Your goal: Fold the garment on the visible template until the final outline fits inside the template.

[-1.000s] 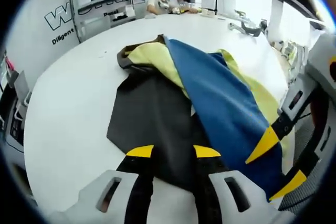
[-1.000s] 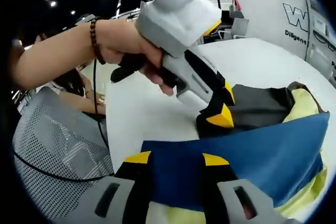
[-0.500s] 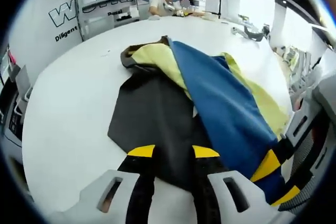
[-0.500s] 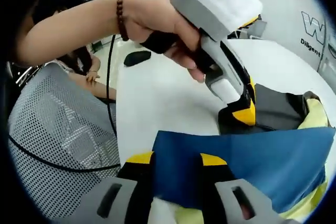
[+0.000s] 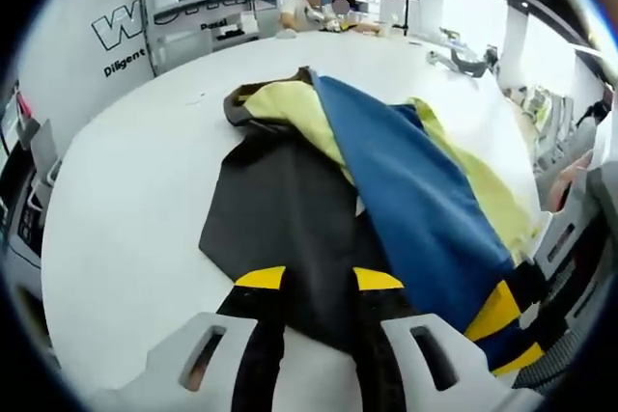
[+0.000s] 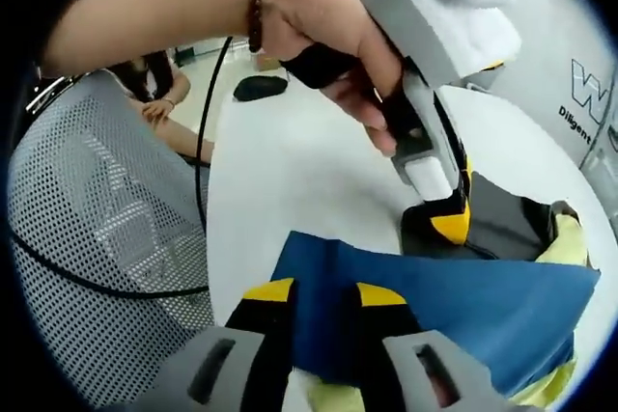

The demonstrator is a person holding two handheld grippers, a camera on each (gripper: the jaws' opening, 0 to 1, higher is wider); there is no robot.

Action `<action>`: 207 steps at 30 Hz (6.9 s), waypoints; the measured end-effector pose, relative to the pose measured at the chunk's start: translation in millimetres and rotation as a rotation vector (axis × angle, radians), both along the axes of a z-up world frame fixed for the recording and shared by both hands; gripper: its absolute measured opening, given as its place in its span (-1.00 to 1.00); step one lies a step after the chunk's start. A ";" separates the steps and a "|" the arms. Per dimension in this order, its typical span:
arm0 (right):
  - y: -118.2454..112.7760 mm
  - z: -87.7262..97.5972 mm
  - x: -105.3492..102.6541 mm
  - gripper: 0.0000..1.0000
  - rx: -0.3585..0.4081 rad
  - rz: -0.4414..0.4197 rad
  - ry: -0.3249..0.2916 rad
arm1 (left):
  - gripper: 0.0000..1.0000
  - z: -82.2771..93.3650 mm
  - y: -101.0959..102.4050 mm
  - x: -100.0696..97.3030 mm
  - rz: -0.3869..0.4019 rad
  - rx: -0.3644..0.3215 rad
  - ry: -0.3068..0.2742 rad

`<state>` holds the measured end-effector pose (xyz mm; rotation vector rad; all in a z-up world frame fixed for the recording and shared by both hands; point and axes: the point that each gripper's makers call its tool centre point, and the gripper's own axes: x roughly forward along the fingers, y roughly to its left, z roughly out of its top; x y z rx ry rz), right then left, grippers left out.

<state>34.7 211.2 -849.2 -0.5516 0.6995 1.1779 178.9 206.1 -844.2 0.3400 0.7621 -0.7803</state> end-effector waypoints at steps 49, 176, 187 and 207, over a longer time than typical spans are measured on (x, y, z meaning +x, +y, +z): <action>-132.0 103.7 125.0 -1.00 0.193 -0.497 -0.105 | -0.96 5.1 24.8 -10.8 0.168 0.043 -0.005; -245.8 115.6 170.8 -1.00 0.116 -0.771 -0.208 | -0.80 54.4 185.8 7.3 0.693 0.036 -0.220; -248.5 120.4 177.3 -1.00 0.130 -0.773 -0.220 | -0.76 51.5 93.1 -28.1 0.452 -0.065 -0.159; -246.1 121.7 181.6 -1.00 0.144 -0.757 -0.222 | -0.57 28.3 -3.0 -88.1 0.270 -0.131 0.043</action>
